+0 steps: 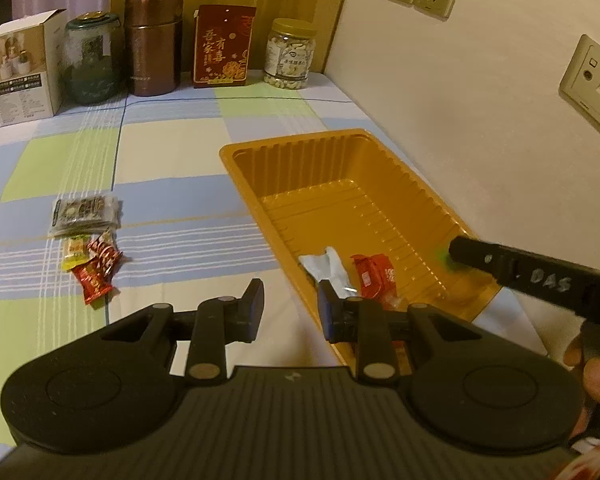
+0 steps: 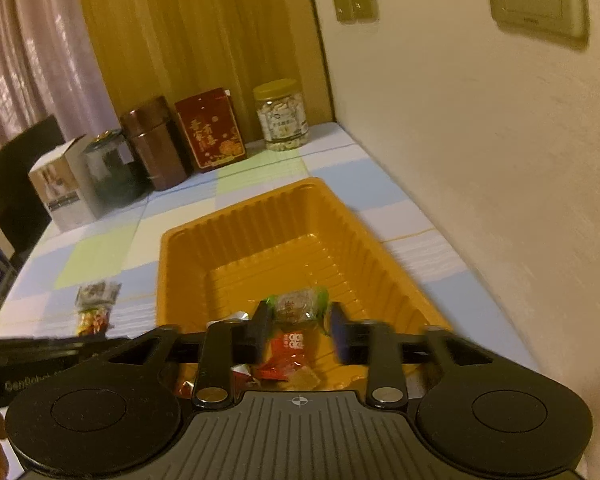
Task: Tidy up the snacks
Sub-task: 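Open the left gripper dropping the red-gold packet while the right gripper releases the green candy, then withdraw both open grippers from the tray toward the candy pile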
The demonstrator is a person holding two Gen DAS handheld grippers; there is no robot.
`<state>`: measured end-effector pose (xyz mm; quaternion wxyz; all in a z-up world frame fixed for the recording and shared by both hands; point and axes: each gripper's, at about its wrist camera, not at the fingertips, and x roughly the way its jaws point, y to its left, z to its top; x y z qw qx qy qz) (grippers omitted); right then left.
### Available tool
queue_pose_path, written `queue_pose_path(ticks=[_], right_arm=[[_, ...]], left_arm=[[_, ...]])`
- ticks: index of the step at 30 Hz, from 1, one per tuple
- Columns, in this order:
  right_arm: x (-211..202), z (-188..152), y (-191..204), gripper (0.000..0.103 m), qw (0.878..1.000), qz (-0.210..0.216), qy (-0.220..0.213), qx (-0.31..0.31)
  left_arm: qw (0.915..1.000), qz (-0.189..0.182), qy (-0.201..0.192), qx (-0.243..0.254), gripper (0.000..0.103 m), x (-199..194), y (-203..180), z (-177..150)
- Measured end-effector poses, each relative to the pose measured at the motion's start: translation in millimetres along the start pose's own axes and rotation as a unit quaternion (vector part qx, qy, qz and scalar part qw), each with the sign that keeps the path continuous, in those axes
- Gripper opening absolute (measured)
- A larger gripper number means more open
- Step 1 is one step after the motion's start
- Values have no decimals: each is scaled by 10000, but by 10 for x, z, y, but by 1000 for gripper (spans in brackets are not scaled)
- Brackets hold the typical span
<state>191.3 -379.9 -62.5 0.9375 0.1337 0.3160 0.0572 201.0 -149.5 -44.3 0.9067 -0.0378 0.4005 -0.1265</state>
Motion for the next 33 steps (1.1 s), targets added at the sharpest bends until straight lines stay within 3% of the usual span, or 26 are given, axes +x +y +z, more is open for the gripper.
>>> queue_pose_path(ticks=[12,33], right_arm=[[-308,-270,-31,69,9994,-185,159,237],[-871,-567,623,69,9998,39,147,-93]], left_arm=[[9998,156,13,-85,38,-271,202,-251],[9977,592,-254,-209,67,-1167,678,-619]])
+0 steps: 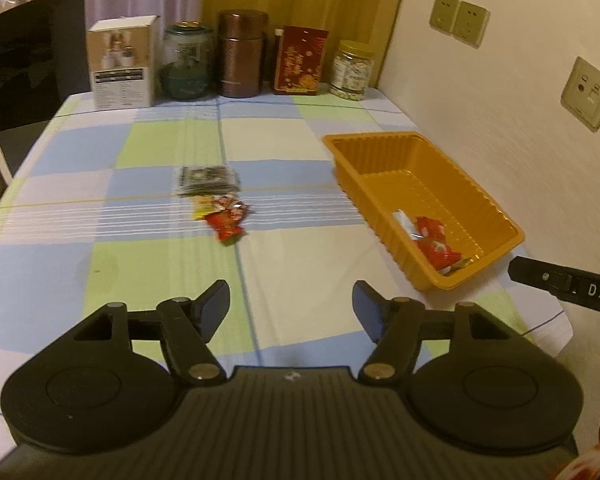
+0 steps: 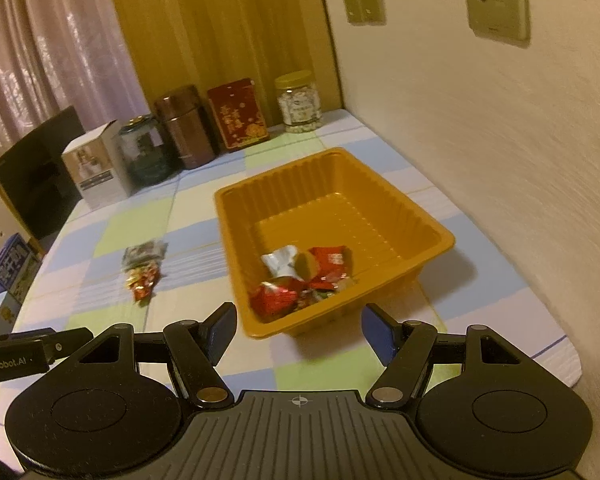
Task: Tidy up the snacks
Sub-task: 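Withdraw both open grippers from the tray toward the candy pile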
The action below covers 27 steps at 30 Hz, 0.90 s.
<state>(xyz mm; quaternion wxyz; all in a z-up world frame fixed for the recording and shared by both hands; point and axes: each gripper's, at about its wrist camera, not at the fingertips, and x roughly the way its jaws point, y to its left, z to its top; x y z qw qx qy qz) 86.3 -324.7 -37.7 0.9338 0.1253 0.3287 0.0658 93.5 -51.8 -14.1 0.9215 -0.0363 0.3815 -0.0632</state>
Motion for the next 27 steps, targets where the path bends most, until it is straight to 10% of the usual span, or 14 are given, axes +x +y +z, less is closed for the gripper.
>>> queue_pose_path(ticks=[27], right_arm=[[55,57,650,69,9976,354,-12,-589]], left_arm=[[9978,461,-190,-448,70,-283,700,-5]])
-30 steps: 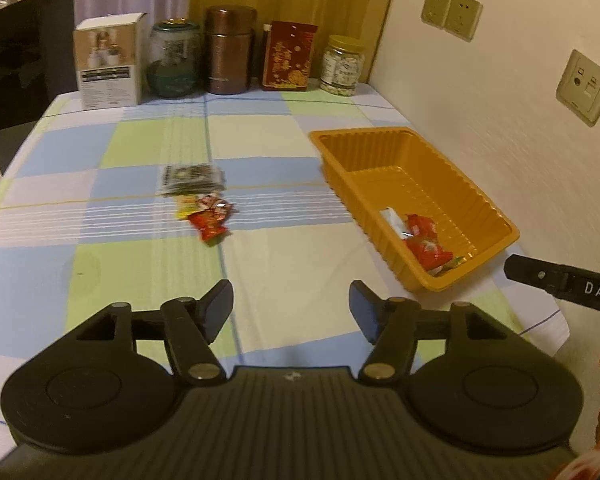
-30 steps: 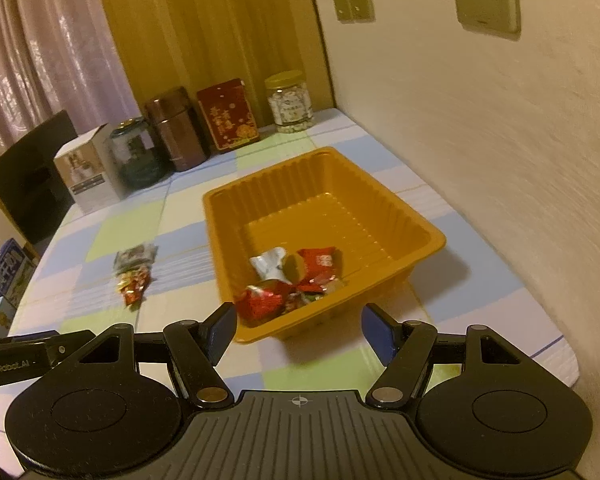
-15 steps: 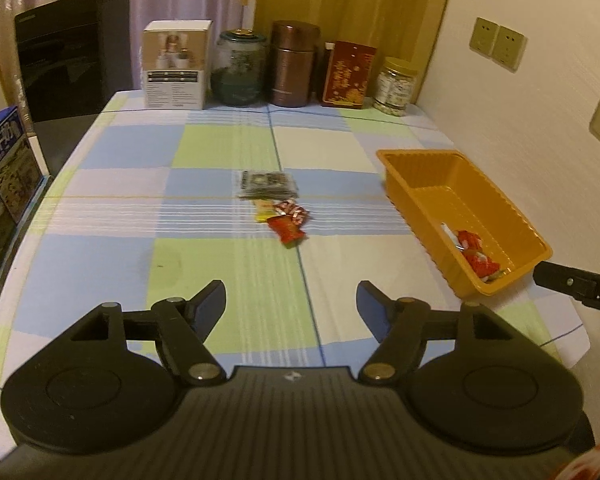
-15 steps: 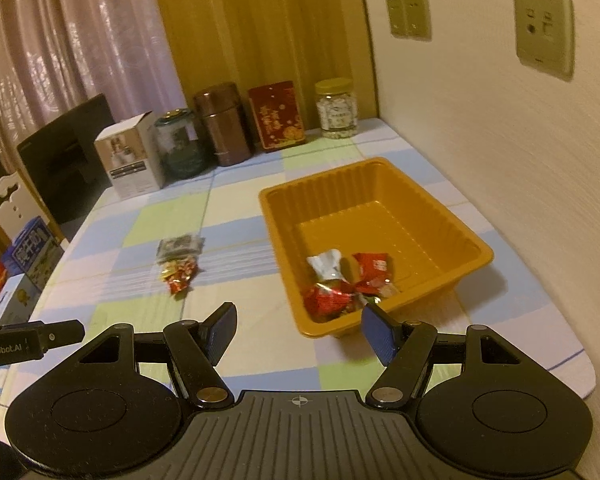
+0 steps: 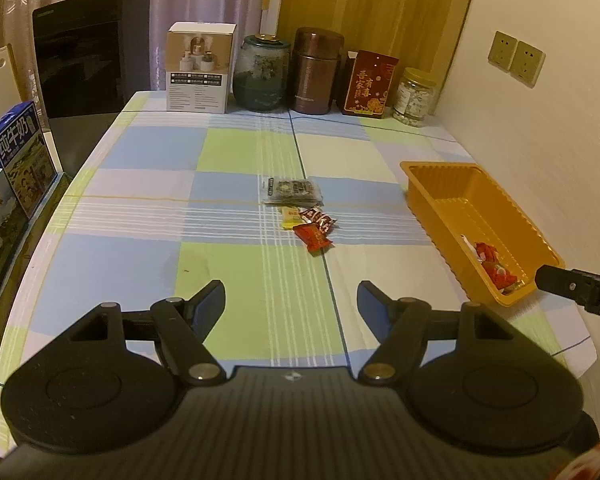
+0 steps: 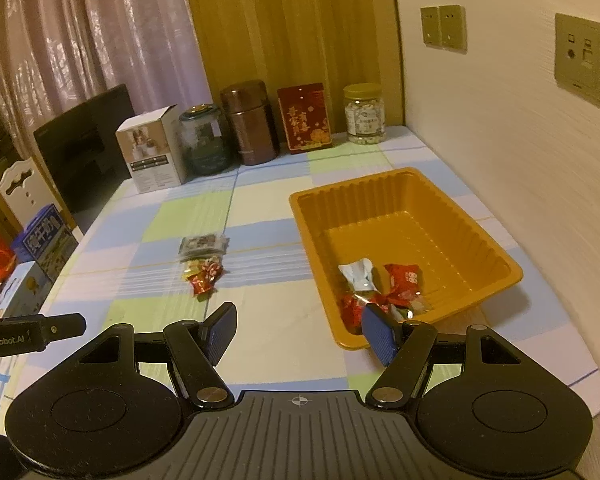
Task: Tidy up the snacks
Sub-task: 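Withdraw both open grippers from the tray toward the candy pile, then grasp the dark red candy packet with the right gripper while the left gripper grasps the yellow square candy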
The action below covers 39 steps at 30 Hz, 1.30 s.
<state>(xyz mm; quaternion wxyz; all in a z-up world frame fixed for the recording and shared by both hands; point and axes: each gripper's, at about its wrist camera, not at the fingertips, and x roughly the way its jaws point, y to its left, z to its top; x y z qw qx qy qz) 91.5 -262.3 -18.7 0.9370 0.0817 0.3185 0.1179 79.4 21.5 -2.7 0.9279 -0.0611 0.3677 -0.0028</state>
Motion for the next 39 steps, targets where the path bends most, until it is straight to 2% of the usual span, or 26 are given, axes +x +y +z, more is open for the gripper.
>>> queue_pose_path(ticks=[15,21,31,39], right_arm=[[426,17,274,69,9990,195,183,-361],[772,37,447,69,9972,317,256,-630],[1573,41,660,68,9943,551,353,-847],[2115,0,870,44,9892,750,415,-1187]], left_arm=[[9999,64,82,-71,70,329,235,112],[9998,86,169,-103,70,634,375,187],[9995,138,274,-10,70,1185,584,273],[9993,160,226,256,70,1551,708,301]])
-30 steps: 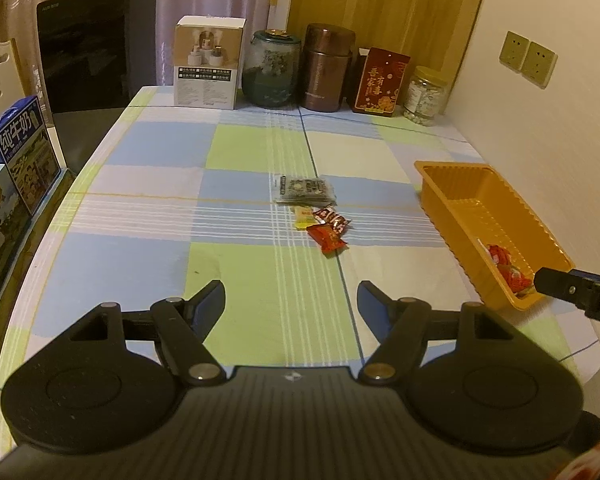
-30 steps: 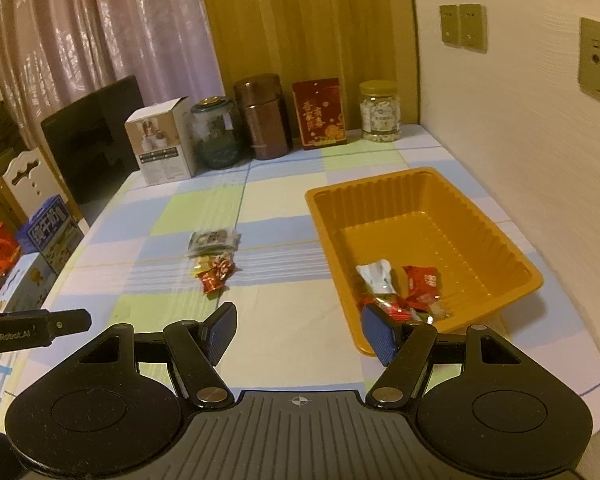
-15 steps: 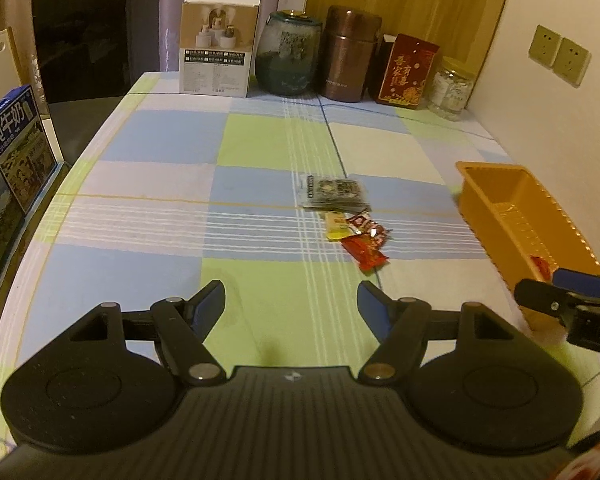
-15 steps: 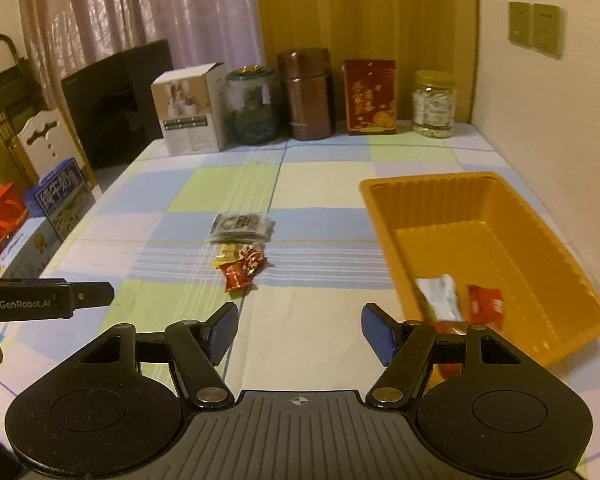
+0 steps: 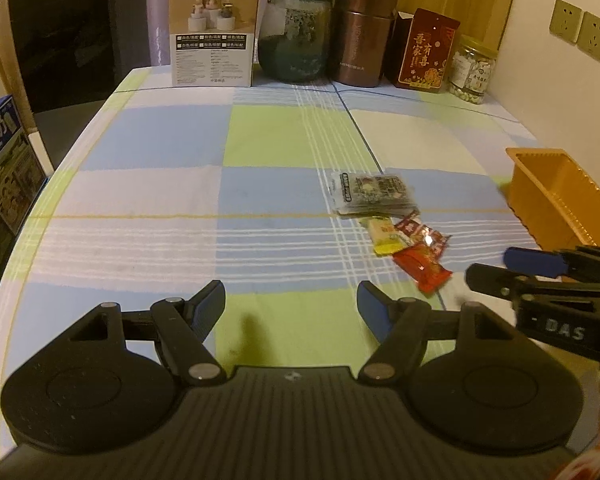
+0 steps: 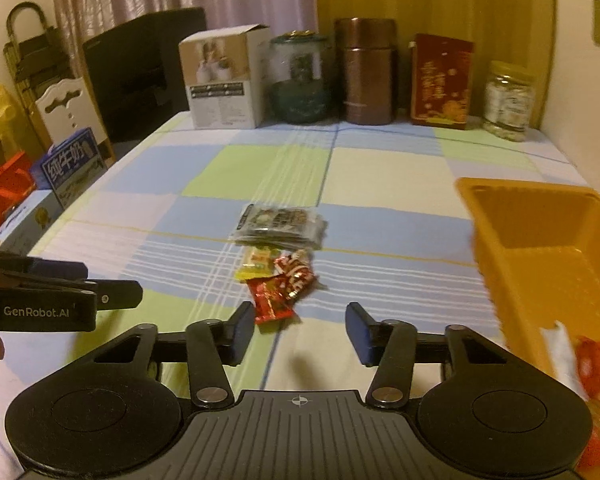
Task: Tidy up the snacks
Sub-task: 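Grasp the dark red candy packet with the right gripper while the left gripper grasps the yellow square candy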
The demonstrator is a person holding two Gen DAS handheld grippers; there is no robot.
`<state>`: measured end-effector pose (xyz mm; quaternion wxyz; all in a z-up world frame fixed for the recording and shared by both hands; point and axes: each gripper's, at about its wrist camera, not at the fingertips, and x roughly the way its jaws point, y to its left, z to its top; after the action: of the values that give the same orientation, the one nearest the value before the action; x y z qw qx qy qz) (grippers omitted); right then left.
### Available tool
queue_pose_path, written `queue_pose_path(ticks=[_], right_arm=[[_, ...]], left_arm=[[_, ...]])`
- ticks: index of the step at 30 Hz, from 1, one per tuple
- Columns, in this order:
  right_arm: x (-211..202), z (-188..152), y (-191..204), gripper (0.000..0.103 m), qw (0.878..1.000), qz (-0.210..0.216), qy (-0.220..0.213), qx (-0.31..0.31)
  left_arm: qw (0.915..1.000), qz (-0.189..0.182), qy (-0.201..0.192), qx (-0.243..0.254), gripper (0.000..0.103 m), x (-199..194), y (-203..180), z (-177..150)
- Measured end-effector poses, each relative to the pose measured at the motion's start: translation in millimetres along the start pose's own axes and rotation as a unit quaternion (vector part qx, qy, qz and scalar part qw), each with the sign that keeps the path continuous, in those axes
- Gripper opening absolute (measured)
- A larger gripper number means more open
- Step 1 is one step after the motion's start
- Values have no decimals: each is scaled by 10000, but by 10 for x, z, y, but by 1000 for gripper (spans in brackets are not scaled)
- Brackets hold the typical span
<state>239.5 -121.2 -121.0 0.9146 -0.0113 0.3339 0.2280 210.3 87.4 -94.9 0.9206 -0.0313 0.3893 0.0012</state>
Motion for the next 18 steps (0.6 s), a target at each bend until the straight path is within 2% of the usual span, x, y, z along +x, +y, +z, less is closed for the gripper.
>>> queue_pose_path(ticks=[3,11,18], right_arm=[[177,12,33,38,9999,76,26,-108],[535,13,186,34,9986,170,102,-500],[623,-18,187,23,9982,76,102,-588]], left_arm=[[10000,-11,-65,47,70,100,33,11],[9998,-91,-96,-124,69,326,101,28],[9995,-273,-25,-150,69,391,100,-5]])
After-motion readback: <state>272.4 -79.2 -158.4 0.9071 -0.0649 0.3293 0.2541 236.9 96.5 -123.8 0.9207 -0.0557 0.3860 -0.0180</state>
